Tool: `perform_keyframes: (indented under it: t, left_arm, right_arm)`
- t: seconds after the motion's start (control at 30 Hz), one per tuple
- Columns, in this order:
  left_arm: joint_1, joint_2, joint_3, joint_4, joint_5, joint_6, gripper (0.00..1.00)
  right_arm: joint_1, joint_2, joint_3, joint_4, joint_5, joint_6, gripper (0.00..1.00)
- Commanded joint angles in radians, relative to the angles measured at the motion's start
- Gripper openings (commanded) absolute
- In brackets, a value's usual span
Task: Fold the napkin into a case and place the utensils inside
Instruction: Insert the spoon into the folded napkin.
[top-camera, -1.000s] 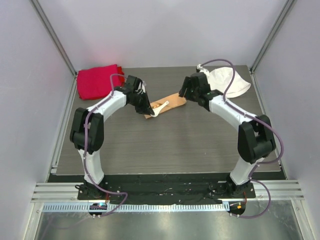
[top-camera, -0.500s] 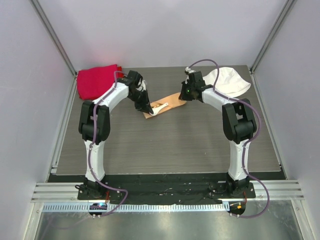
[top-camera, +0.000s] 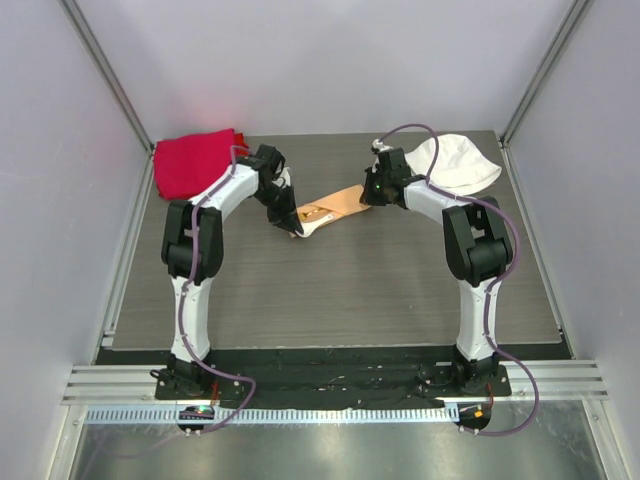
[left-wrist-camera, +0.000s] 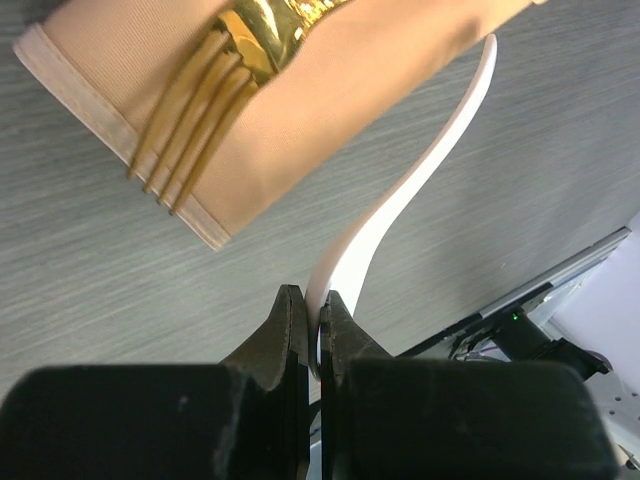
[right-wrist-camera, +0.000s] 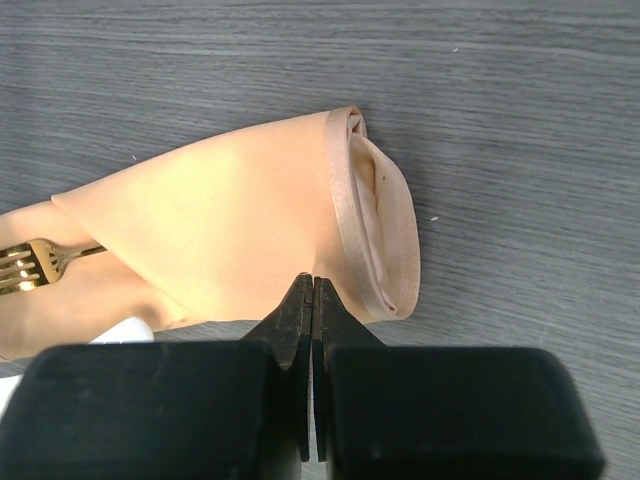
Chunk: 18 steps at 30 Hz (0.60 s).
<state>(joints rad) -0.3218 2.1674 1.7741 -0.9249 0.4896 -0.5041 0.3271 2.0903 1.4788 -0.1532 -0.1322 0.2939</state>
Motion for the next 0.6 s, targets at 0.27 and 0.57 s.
perform_keyframes:
  t: [0.27,0.57]
  left_arm:
    - [0.023,0.081,0.154,-0.055,-0.002,0.004,0.0]
    - [0.023,0.12,0.174,-0.074,0.015,-0.002,0.0]
  right_arm:
    - [0.0,0.025,0.011,0.047,0.031,-0.002,0.01]
    - [0.0,0.04,0.017,0.046,0.032,-0.004,0.01]
